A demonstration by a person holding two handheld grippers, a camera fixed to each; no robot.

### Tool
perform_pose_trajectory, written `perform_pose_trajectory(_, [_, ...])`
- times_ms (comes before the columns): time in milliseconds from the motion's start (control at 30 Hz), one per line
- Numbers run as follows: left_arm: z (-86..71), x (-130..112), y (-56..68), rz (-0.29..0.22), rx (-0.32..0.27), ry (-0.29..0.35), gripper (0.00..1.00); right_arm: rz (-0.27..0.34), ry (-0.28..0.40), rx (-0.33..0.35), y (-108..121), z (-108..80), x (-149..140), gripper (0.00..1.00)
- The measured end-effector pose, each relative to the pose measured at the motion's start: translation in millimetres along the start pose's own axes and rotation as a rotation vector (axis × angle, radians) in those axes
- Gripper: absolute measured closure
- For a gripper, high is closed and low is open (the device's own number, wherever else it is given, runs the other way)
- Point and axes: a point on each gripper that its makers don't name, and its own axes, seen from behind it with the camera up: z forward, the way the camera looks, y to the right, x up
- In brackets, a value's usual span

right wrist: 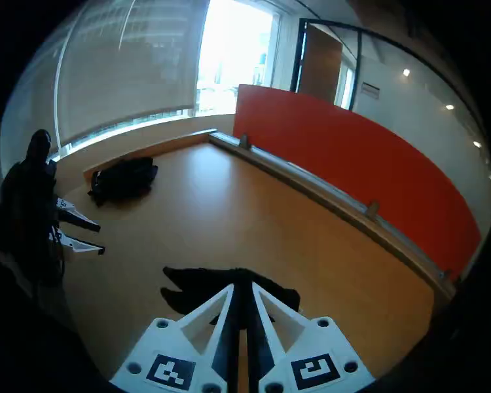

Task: Fold towel

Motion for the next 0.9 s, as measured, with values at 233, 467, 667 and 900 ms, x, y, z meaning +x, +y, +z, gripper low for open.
perform_pose_trajectory(233, [2.2,5.8,3.0,0.010,-0.001,0.000,0.08,0.010,-0.007,-0.044,38.3,-21.4,-8.8,0.96])
perform_pose_trajectory(467, [4.7,9.2,6.0,0.017,0.001,-0.002,0.08,0.033,-0.016,-0.072,75.4,-44.1,-22.6,0.96])
perform_pose_trajectory(667, [7.2,11.5,8.1,0.023,0.006,-0.005,0.08,0.090,-0.014,-0.087,108.1,-63.2,-37.3,0.96])
perform_pose_trajectory(900, [9.3,14.1,9.4,0.023,0.013,-0.009,0.08,0.149,-0.025,-0.128,153.8,-88.0,-60.4,0.96])
